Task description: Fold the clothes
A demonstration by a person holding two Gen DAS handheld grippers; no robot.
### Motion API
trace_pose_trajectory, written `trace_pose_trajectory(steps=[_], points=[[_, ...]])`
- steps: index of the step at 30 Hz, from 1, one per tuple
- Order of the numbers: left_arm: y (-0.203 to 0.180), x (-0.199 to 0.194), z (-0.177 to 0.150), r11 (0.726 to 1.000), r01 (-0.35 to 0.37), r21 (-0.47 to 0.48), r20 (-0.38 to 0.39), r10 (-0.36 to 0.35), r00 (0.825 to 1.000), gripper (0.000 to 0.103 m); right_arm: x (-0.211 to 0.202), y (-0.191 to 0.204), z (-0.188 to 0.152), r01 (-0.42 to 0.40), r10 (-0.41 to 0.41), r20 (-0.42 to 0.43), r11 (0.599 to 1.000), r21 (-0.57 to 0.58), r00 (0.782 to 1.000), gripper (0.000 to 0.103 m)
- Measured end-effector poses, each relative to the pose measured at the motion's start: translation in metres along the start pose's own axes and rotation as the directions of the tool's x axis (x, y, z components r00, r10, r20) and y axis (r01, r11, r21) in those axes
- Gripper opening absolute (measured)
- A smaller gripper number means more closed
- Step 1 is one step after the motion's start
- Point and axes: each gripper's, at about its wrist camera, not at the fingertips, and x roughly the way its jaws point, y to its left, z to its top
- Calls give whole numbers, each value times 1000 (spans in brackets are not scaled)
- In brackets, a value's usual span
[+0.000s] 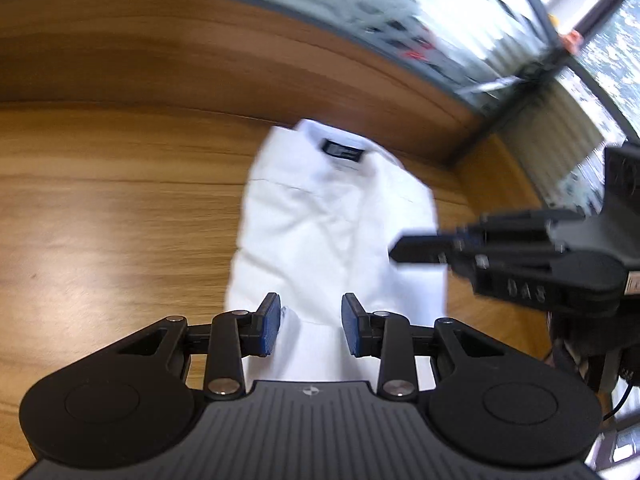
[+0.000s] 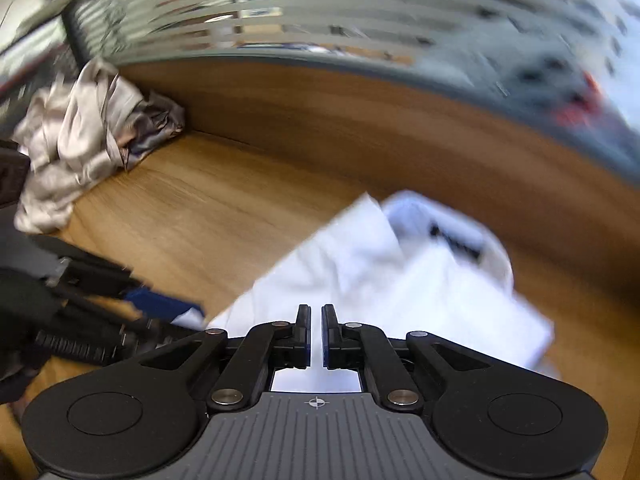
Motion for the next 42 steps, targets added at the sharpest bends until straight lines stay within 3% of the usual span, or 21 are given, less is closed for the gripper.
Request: trace_pose_trajectory(steps=[4,7,9,11,15,18,22,26,28,29,32,37,39,42], points=[[-13,5,5,998,-35,47,13,34,999,37,-12,-5,-28,10,-5,-52,994,108,999,6],[-12,4,10,999,-54,6,48,54,997,37,-20,-6,-39,48,-42,-37,986,160,998,8],[-12,1,12,998,-65,6,68,65,996,37,-26,-8,-44,66,-63,-19,979,195,998,18],[-15,-3,13,998,-41,39,70,38,997,37,-33,-8,-45,80,-80,-5,977,197,997,25],[-28,-4,6,988,-6,152,42,-1,999,39,-51,-10,-51,98,-99,-3,978,182,995,26],[-31,-1,-6,976,-94,199,58,84,995,49,-57,-13,-64,137,-133,-32,970,200,991,38],[-23,-4,-19,963,-155,218,96,137,986,51,-58,-21,-88,148,-135,-69,955,259,988,38],[-7,0,-29,968,-172,184,48,166,985,51,-53,-29,-101,135,-112,-85,931,340,990,37],[4,2,-33,978,-165,130,23,163,986,33,-46,-31,-105,128,-101,-93,925,358,991,37],[11,3,-34,984,-155,90,7,155,988,0,-43,-31,-106,127,-99,-95,923,364,991,32],[20,4,-38,981,-196,5,-10,196,980,1,-39,-30,-106,119,-97,-76,920,373,992,26],[36,-6,-35,969,-220,-116,3,222,975,5,-30,-30,-104,144,-119,-93,933,330,988,27],[31,-18,-32,975,-201,-93,53,207,977,13,-38,-27,-98,166,-153,-65,936,311,986,27],[15,-27,-24,984,-179,-8,93,179,980,13,-48,-23,-85,161,-164,-14,945,285,986,26]])
